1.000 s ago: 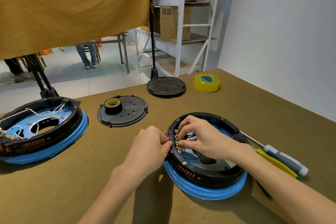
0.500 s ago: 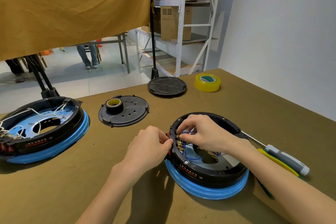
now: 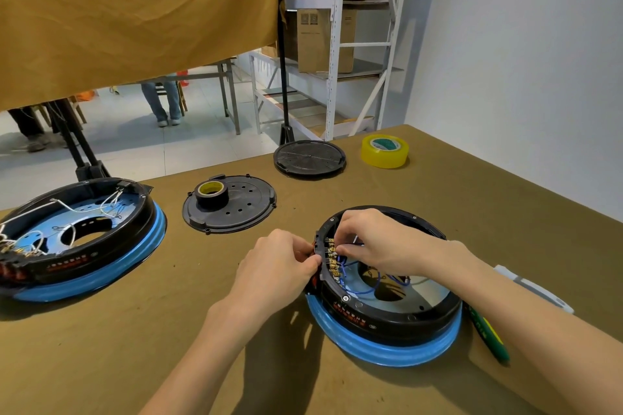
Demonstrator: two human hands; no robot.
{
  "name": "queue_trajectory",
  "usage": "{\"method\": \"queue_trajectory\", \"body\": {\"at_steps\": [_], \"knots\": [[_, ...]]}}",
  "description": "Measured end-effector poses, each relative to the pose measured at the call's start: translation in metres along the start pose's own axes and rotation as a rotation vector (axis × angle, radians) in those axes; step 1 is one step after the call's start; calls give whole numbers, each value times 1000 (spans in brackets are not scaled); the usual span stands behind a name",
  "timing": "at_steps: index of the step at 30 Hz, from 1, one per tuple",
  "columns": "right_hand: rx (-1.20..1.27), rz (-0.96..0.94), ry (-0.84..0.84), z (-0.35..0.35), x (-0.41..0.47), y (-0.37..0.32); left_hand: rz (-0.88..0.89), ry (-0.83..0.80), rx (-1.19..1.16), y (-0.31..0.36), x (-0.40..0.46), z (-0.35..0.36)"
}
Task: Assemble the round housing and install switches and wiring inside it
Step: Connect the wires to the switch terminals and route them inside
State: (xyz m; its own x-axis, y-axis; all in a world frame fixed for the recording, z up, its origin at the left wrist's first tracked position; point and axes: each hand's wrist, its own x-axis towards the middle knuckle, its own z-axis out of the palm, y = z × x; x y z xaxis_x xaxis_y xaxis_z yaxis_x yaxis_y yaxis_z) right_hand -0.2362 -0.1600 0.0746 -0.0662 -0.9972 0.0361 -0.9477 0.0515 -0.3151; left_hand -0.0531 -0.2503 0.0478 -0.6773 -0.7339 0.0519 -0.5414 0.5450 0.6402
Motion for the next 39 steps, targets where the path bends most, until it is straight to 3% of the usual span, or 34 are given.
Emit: {"method": "queue_trajectory", "body": {"at_steps": [8,12,18,39], "knots": [[-1,20,14,2,0,0,-5,95,-101,2,1,18],[9,11,19,2,0,0,-40,136,-270,1,2,25],[77,-20,15,0,3,0,-80,68,-526,-1,6,35],[66,74,-19,-4,10,-4,-44,117,-404,-5,9,38]]}}
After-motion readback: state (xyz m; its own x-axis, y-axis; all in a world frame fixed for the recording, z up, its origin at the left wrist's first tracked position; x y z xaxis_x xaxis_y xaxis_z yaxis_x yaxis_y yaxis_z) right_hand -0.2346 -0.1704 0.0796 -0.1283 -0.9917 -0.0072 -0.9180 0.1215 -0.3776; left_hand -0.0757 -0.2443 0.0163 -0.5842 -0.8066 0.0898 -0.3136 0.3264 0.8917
